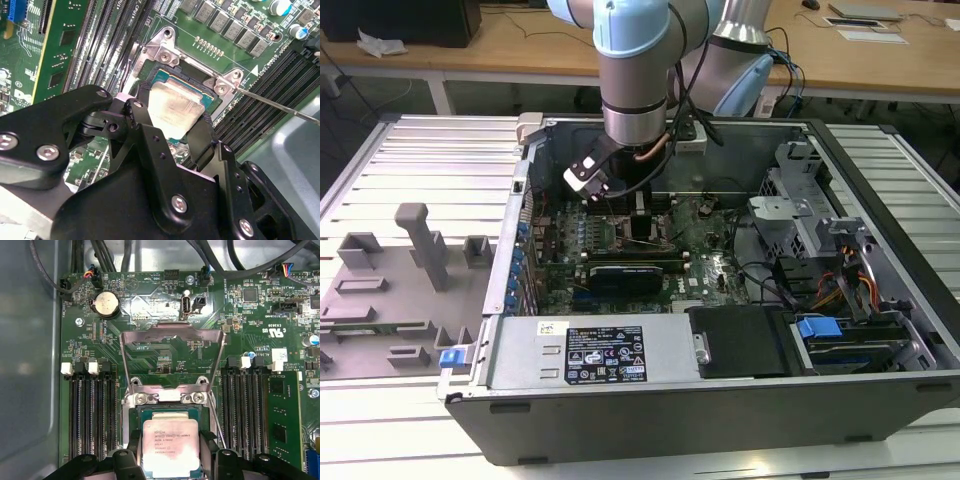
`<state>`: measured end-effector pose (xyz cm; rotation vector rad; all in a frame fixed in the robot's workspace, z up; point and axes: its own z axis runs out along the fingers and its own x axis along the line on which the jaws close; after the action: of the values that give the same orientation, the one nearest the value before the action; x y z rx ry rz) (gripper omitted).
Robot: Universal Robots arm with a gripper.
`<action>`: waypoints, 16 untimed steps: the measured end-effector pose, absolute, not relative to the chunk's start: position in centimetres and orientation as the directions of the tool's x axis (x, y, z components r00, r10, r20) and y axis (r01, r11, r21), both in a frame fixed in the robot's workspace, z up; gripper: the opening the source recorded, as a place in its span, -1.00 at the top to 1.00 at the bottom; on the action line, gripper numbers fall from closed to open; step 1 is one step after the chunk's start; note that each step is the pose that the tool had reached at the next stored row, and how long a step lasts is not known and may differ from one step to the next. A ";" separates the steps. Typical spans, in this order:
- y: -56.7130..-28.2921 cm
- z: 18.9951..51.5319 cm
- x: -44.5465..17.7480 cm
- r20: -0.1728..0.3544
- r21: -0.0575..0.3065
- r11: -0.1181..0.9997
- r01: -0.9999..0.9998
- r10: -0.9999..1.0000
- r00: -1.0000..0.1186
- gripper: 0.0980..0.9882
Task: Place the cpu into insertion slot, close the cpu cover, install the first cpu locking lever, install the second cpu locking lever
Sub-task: 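Place the cpu into insertion slot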
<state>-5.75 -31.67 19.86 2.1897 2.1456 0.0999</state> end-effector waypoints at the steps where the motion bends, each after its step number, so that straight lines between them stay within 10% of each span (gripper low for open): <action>1: -31.7 19.9 -5.7 -0.005 0.099 -0.020 0.995 1.000 0.021 0.00; 16: -31.7 19.8 -5.8 -0.007 0.099 -0.020 0.995 1.000 0.021 -0.16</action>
<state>-5.75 -31.67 19.83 2.1890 2.1448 0.0985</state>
